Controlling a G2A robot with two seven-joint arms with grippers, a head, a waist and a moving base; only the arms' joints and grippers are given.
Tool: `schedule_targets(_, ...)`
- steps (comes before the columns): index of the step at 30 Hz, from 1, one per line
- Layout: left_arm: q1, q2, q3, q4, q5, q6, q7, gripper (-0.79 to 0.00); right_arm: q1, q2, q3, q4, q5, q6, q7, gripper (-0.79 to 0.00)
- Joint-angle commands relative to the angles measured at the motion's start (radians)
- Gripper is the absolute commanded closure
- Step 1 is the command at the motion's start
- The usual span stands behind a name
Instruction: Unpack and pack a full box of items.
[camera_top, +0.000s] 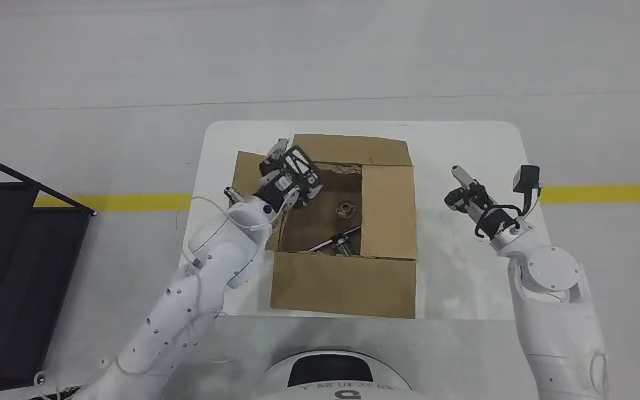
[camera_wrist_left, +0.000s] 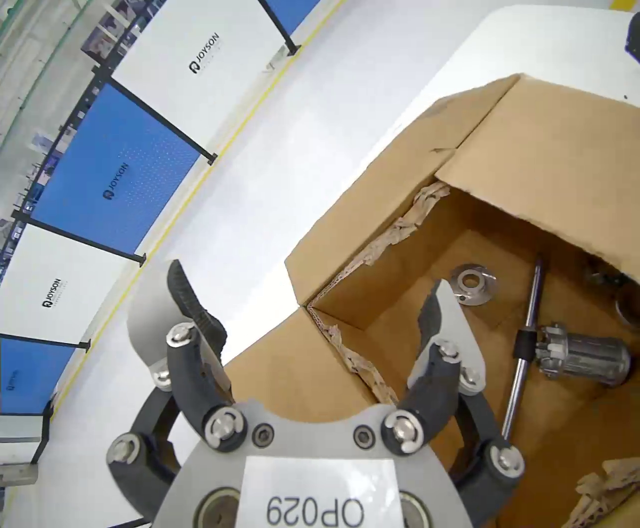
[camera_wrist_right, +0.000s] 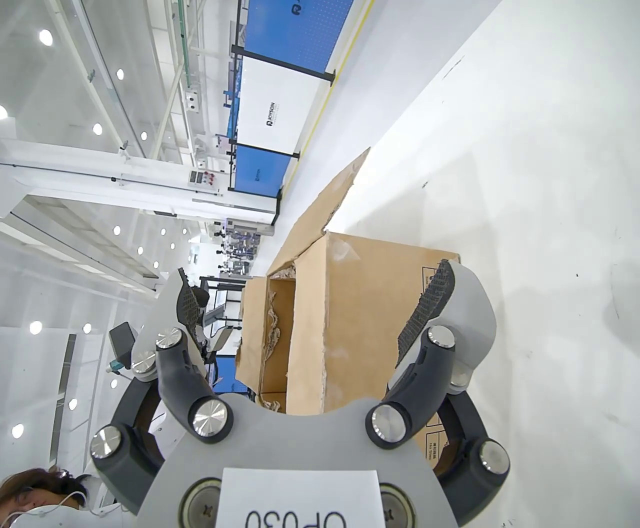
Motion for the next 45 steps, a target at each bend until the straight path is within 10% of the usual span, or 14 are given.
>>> schedule_targets(1,-0.004,-0.004,0.026,0.067,0.004,-0.036,0.015,-0.785,0.000,0.000,0.000,0.000,0.000,0.000,0.000,-0.785)
schedule_targets(23,-0.387,-0.162,0.408,0.605,-0.109,-0.158,0.219,-0.785,0.000,0.000,0.000,0.000,0.000,0.000,0.000,-0.785)
schedule_targets(45,-0.453,-0.228,0.412,0.672,-0.096,-0.036,0.585,-0.785,-0.004,0.003,0.009,0.006,0.086,0.010,0.078,-0.785)
